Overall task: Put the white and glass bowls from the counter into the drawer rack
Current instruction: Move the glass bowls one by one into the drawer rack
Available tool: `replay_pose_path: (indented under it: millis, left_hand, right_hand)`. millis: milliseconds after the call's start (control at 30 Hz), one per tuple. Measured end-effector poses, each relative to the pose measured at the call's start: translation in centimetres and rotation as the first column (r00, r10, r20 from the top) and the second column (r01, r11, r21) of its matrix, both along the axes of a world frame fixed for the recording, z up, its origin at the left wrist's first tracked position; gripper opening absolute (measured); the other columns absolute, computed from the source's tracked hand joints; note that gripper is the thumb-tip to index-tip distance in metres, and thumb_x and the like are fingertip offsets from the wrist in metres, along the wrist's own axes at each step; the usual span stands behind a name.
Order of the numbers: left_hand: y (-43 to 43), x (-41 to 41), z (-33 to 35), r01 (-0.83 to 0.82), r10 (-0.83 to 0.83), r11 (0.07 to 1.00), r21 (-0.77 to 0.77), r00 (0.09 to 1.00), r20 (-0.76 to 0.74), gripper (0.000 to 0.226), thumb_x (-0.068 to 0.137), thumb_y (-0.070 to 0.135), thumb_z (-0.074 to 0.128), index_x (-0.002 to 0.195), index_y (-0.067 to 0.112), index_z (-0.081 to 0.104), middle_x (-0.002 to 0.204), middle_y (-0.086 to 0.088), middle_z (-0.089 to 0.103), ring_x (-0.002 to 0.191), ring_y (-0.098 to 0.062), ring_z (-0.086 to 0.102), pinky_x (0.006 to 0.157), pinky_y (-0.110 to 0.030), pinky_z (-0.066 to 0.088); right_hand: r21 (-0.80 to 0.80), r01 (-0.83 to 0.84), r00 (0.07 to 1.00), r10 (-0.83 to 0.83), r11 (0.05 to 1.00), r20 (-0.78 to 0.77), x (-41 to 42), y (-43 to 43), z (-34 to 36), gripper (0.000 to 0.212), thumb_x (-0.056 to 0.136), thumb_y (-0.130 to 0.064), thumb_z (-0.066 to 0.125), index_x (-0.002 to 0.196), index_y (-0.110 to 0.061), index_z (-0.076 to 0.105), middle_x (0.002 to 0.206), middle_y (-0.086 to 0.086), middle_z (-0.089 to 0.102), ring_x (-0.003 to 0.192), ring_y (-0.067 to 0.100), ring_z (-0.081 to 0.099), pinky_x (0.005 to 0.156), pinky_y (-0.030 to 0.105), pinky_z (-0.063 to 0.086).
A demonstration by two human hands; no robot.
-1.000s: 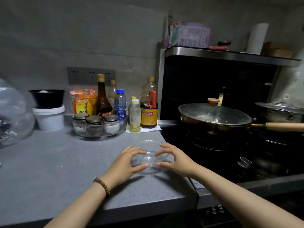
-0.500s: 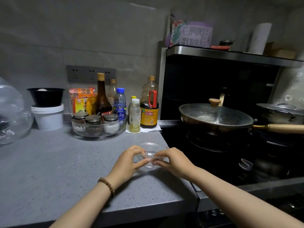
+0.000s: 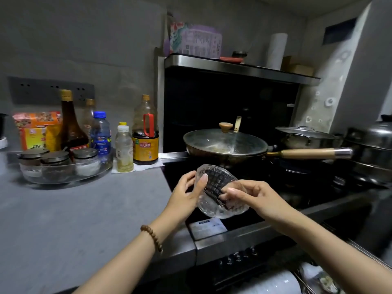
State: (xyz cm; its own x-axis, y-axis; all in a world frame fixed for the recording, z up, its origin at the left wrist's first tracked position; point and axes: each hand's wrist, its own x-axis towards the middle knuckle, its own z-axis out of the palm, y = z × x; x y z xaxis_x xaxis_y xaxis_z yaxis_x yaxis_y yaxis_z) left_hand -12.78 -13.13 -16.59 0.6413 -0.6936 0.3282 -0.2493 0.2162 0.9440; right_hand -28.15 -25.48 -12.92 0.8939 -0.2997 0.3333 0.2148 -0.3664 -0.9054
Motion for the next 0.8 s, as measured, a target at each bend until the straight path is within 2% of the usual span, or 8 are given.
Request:
replay_pose_path:
  millis: [100, 167, 300, 433, 500, 600, 700, 800]
  left_hand:
    - [-3.7, -3.7, -0.8, 0.09, -0.087, 0.994, 0.055, 0.995, -0.043, 0.079, 0.052, 0.079, 0.053, 0.119, 0.039, 0.047, 0.127, 0.012, 0.053, 0.108, 0.004, 0.054, 0.08, -0.014, 0.052]
    - [-6.0, -6.3, -1.6, 0.16, -0.154, 0.984, 0.074, 0.985, -0.073, 0.079, 0.05, 0.081, 0.055, 0.117, 0.039, 0.049, 0.129, 0.01, 0.054, 0.117, -0.004, 0.053, 0.095, -0.03, 0.05]
    - [-10.6, -11.4, -3.4, 0.222, -0.214, 0.974, 0.046, 0.966, -0.147, 0.06, 0.063, 0.065, 0.06, 0.113, 0.033, 0.052, 0.118, 0.013, 0.058, 0.102, 0.007, 0.056, 0.085, -0.011, 0.049]
    - [-14.2, -15.3, -6.3, 0.316, -0.29, 0.945, 0.088, 0.93, -0.225, 0.062, 0.05, 0.076, 0.059, 0.103, 0.043, 0.053, 0.114, 0.017, 0.059, 0.109, -0.006, 0.06, 0.093, -0.041, 0.053]
    - [-15.8, -16.7, -8.0, 0.342, -0.311, 0.933, 0.113, 0.923, -0.226, 0.068, 0.051, 0.078, 0.057, 0.108, 0.041, 0.053, 0.119, 0.014, 0.058, 0.112, -0.004, 0.056, 0.093, -0.037, 0.052]
    - [-18.1, -18.2, -11.0, 0.395, -0.348, 0.899, 0.188, 0.906, -0.242, 0.061, 0.067, 0.068, 0.057, 0.118, 0.036, 0.049, 0.13, 0.007, 0.054, 0.113, -0.001, 0.052, 0.082, -0.017, 0.053]
    - [-20.3, -19.3, -14.4, 0.432, -0.348, 0.864, 0.258, 0.883, -0.314, 0.058, 0.079, 0.057, 0.057, 0.129, 0.03, 0.046, 0.135, 0.001, 0.051, 0.122, -0.014, 0.052, 0.097, -0.037, 0.051]
    - [-22.2, -19.9, -17.3, 0.422, -0.313, 0.847, 0.324, 0.888, -0.337, 0.058, 0.087, 0.047, 0.055, 0.136, 0.018, 0.043, 0.137, -0.002, 0.052, 0.119, -0.012, 0.053, 0.097, -0.03, 0.048]
  right_hand:
    - [0.088, 0.078, 0.997, -0.075, 0.993, -0.037, -4.3, -3.0, -0.8, 0.02, 0.077, -0.029, 0.067, 0.091, -0.018, 0.076, 0.091, 0.009, 0.076, 0.081, 0.013, 0.072, 0.071, 0.016, 0.053]
    - [0.151, 0.136, 0.989, -0.125, 0.979, -0.078, -7.1, -5.0, -1.5, 0.022, 0.075, -0.027, 0.067, 0.091, -0.016, 0.076, 0.09, 0.01, 0.076, 0.082, 0.014, 0.071, 0.071, 0.017, 0.054]
    - [0.219, 0.2, 0.969, -0.159, 0.955, -0.191, -12.7, -8.4, -2.7, 0.028, 0.072, -0.028, 0.07, 0.095, -0.013, 0.075, 0.094, 0.012, 0.076, 0.081, 0.015, 0.071, 0.071, 0.02, 0.055]
    - [0.272, 0.219, 0.941, -0.129, 0.937, -0.312, -17.2, -11.2, -3.9, 0.028, 0.076, -0.024, 0.069, 0.102, -0.015, 0.074, 0.104, 0.014, 0.073, 0.09, 0.018, 0.071, 0.078, 0.024, 0.056]
    - [0.266, 0.255, 0.917, -0.146, 0.929, -0.371, -18.9, -12.5, -4.9, 0.027, 0.077, -0.02, 0.067, 0.102, -0.012, 0.073, 0.105, 0.014, 0.073, 0.093, 0.02, 0.071, 0.082, 0.025, 0.056]
    - [0.247, 0.324, 0.87, -0.185, 0.913, -0.457, -20.4, -14.3, -7.0, 0.026, 0.081, -0.013, 0.063, 0.106, -0.007, 0.068, 0.104, 0.014, 0.073, 0.091, 0.017, 0.071, 0.08, 0.023, 0.056]
    - [0.239, 0.376, 0.826, -0.207, 0.895, -0.525, -21.0, -15.9, -9.9, 0.021, 0.088, -0.006, 0.058, 0.106, -0.004, 0.067, 0.101, 0.012, 0.074, 0.086, 0.012, 0.071, 0.076, 0.021, 0.056]
    - [0.266, 0.423, 0.792, -0.211, 0.866, -0.574, -21.0, -17.6, -13.1, 0.019, 0.088, -0.009, 0.06, 0.104, -0.006, 0.069, 0.089, 0.003, 0.076, 0.073, 0.006, 0.071, 0.065, 0.014, 0.053]
